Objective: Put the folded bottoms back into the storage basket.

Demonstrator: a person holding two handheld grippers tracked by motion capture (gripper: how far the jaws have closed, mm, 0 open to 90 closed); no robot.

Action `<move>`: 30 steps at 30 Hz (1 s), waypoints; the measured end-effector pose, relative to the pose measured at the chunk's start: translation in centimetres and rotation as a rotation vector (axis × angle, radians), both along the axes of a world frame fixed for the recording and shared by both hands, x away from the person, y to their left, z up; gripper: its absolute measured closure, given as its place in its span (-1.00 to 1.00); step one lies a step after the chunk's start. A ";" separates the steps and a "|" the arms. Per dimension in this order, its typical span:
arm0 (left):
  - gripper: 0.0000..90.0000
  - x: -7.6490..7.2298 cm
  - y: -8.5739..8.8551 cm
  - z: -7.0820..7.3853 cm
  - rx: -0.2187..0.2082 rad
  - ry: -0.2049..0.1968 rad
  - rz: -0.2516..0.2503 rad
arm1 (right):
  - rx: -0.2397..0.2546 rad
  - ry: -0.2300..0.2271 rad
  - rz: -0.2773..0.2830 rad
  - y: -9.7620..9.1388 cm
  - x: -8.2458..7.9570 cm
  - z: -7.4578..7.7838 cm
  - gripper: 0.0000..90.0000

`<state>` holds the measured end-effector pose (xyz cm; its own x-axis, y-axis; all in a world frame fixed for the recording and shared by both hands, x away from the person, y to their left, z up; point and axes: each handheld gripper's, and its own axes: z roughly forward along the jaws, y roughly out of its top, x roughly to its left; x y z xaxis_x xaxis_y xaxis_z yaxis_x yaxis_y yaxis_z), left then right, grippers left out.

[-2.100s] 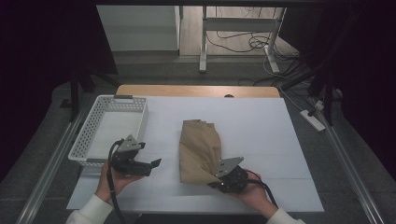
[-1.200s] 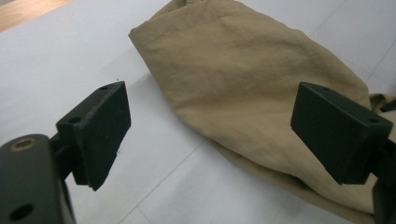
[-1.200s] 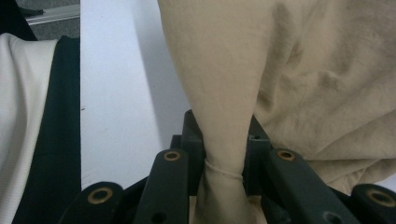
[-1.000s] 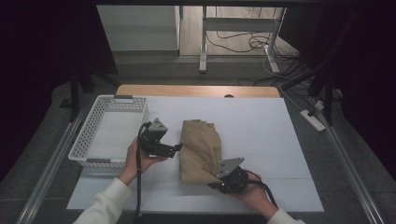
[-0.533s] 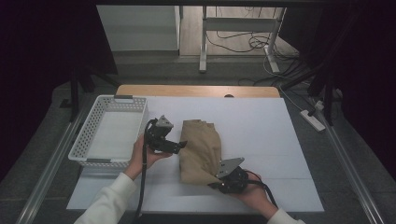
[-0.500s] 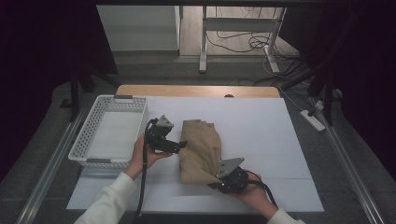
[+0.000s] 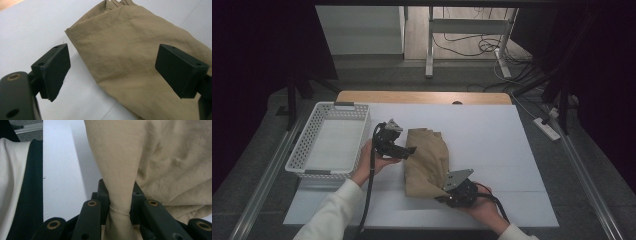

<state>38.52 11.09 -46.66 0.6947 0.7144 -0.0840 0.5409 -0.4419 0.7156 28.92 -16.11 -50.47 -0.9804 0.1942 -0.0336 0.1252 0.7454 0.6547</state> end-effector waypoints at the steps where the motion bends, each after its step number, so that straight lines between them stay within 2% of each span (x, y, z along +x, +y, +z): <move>1: -0.70 0.2 -0.1 -0.1 -0.001 0.002 -0.002 | -0.001 -0.001 0.000 0.0 0.0 0.0 0.69; 10: -0.69 1.2 -0.6 -0.4 0.004 0.015 -0.002 | 0.001 -0.001 -0.001 0.0 0.0 -0.1 0.69; 18: -0.69 2.8 -1.0 -1.3 0.010 0.036 0.013 | -0.001 -0.005 0.000 0.0 -0.1 -0.1 0.69; 23: -0.69 3.4 -0.8 -1.7 -0.014 0.049 0.026 | -0.003 -0.003 0.002 0.0 0.0 -0.1 0.69; 30: -0.69 4.1 -1.0 -2.0 -0.004 0.058 0.026 | -0.004 -0.003 0.003 0.0 0.0 -0.2 0.69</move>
